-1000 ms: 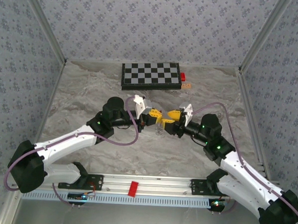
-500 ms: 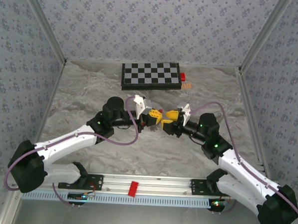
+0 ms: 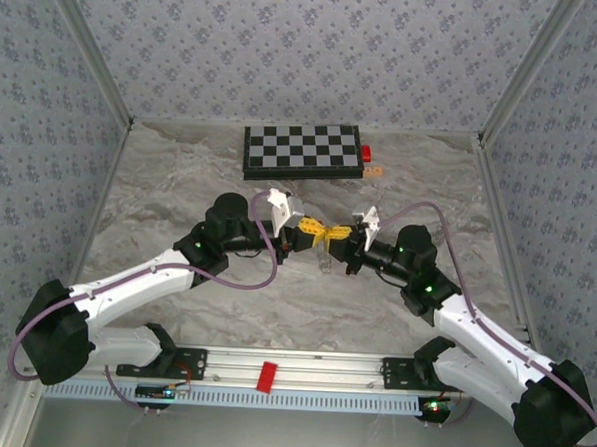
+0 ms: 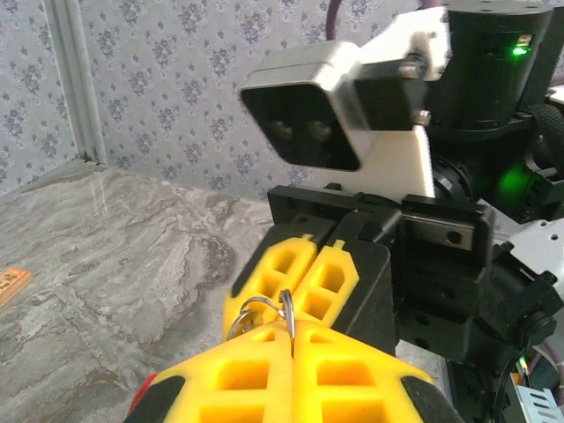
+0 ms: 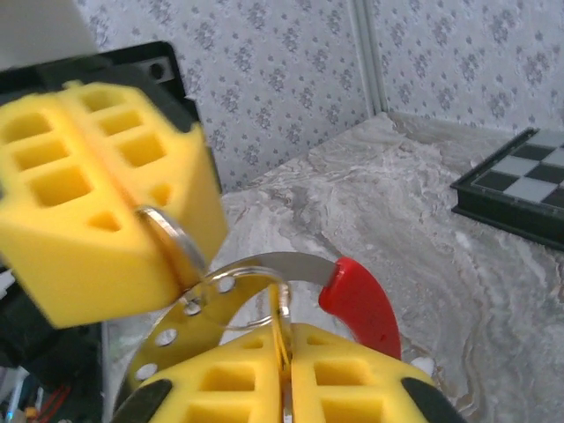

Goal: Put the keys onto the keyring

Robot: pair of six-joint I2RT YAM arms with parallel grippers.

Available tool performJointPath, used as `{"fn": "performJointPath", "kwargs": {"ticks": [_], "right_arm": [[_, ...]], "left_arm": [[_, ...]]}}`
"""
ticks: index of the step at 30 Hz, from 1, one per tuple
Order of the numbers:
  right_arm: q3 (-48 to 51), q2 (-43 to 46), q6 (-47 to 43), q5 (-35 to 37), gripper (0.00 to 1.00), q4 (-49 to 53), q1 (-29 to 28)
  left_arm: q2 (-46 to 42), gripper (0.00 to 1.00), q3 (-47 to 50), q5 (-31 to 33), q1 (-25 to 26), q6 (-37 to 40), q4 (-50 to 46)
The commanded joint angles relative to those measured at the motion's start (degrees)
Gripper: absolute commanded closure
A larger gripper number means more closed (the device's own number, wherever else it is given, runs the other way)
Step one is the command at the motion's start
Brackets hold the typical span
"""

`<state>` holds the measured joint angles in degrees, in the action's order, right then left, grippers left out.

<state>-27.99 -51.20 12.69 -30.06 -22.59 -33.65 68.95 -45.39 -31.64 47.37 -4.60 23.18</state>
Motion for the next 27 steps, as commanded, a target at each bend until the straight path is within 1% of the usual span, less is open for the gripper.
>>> {"fn": "performJointPath", "kwargs": {"ticks": [1,5,9,18,27], "right_arm": [[0.4,2.1,-1.1,1.1,1.00,0.5,0.6],[0.3,5.3,-2.8,2.4,1.00,4.5,1.2],[-1.4,7.0,-4.8,2.1,1.00,9.7,1.8],[-9.6,5.1,-11.0,-0.5,1.00,24.2,2.1],[-13.4,3.4,-13.0,-1.3,1.00,28.6,1.7]], "left_arm": [[-1.2,1.00,-1.9,-0.8,0.5,0.2,2.1],[-1.9,1.00,-0.9,0.0,0.3,0.2,2.6],[-1.7,1.00,-0.7,0.0,0.3,0.4,2.5],[-1.2,1.00,-0.7,-1.2,0.3,0.6,1.9],[0.1,1.00,-1.2,-2.0,0.3,1.4,0.8]]}}
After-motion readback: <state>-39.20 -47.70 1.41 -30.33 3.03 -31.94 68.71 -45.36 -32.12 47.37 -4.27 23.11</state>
